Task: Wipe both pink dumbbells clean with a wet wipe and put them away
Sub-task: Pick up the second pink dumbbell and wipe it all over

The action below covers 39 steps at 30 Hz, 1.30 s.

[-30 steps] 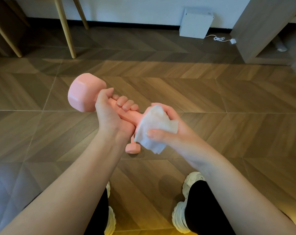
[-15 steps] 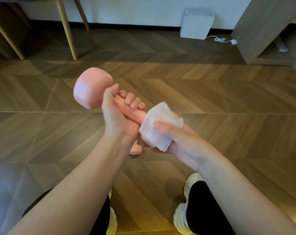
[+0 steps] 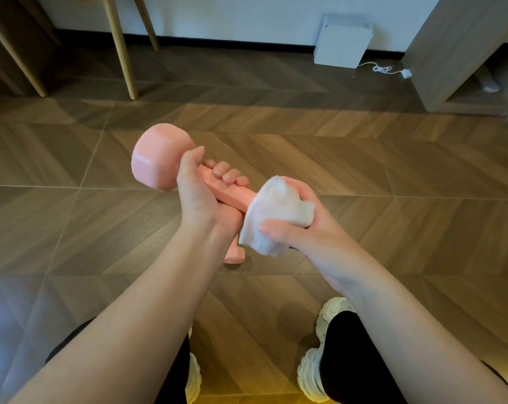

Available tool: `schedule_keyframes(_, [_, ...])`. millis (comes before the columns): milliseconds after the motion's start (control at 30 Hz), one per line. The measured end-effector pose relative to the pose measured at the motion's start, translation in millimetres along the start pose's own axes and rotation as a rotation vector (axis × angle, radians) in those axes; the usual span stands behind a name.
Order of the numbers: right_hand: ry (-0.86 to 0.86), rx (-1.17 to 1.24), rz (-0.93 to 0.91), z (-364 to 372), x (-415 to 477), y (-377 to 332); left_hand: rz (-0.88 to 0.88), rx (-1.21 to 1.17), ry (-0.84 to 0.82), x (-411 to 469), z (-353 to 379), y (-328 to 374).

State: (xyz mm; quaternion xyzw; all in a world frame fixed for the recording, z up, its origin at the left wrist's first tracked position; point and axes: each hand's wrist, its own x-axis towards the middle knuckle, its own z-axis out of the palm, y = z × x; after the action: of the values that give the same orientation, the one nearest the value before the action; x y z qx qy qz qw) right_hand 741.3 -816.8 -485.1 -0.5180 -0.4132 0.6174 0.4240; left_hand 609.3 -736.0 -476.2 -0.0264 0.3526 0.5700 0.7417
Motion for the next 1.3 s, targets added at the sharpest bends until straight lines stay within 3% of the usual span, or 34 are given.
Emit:
schedule_keyframes(133, [0.140,0.017,0.027,7,3,1,-0.009,-0.010,0.000,0,1,-4])
schedule_keyframes(300, [-0.038,0.031,0.002,-9,-6,-6,-0.006,-0.001,-0.004,1,0,-4])
schedule_keyframes(467, [0.140,0.014,-0.113,7,-3,-4,-0.020,-0.006,0.033,-1,0,-8])
schedule_keyframes(667, [-0.057,-0.024,-0.040,-7,-10,-13,0.002,0.008,0.015,0,-1,-4])
schedule_keyframes(833, [0.107,-0.002,-0.127,12,-6,-5,0.002,0.039,-0.008,-3,3,-5])
schedule_keyframes(900, [0.083,0.004,-0.160,9,-6,-10,0.004,0.018,-0.008,-3,4,-5])
schedule_keyframes(1133, [-0.110,0.071,0.127,-9,-9,-9,0.006,0.023,-0.022,-4,0,-5])
schedule_keyframes(1300, [0.027,0.069,0.107,-1,-4,-5,0.000,0.046,-0.048,-5,3,-9])
